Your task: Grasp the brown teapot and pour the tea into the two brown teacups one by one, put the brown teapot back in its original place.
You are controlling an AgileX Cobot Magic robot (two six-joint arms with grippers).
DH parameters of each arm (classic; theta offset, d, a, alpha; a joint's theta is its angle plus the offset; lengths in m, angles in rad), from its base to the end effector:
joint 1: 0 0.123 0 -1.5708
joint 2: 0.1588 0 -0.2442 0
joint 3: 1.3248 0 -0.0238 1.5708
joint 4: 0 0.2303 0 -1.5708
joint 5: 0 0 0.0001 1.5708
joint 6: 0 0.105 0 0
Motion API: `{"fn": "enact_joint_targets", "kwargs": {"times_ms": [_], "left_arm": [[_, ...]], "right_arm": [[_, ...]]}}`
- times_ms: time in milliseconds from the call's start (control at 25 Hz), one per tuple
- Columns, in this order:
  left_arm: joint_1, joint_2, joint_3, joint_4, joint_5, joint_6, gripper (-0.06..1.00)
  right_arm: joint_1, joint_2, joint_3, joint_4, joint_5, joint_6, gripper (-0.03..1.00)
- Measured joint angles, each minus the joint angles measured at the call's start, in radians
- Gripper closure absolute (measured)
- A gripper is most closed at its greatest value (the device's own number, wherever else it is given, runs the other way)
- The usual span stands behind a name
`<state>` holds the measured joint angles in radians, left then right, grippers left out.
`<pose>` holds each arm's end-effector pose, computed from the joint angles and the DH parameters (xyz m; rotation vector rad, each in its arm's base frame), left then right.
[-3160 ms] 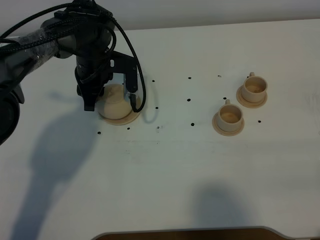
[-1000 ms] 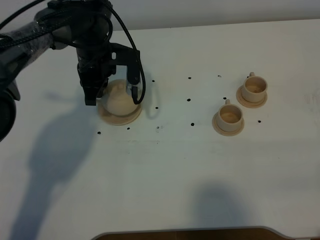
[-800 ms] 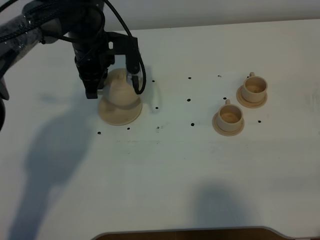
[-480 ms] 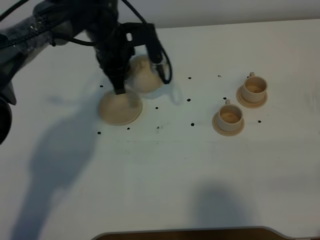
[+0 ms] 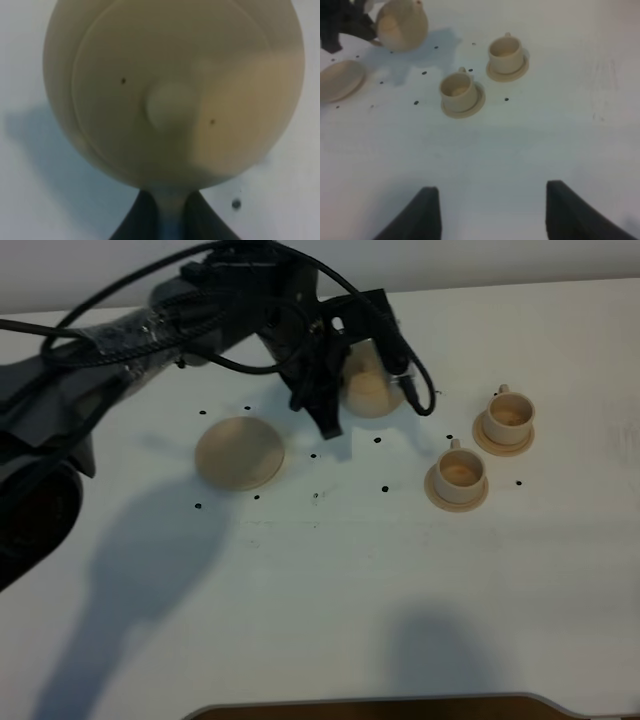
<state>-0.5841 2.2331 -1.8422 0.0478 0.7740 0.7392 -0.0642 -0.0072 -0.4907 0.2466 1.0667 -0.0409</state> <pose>0.3817 -0.2481 0.1508 1.6558 2.0706 0.1072 0.0303 0.0206 0.2605 0.0118 2.0352 0.2295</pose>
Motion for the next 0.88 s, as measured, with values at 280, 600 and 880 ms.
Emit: {"fn": "enact_joint_targets", "kwargs": {"times_ms": [280,600,880], "left_arm": [[-0.009,0.017,-0.001,-0.022,-0.094,-0.017,0.80],[-0.049,0.023,-0.002,-0.021,-0.216,-0.017,0.80],[-0.084,0.065,-0.003,0.017,-0.260,-0.001,0.80]], "right_arm": [[0.000,0.000,0.000,0.001,0.000,0.000,0.49],[0.000,0.000,0.000,0.001,0.000,0.000,0.49],[0.000,0.000,0.000,0.001,0.000,0.000,0.49]]}}
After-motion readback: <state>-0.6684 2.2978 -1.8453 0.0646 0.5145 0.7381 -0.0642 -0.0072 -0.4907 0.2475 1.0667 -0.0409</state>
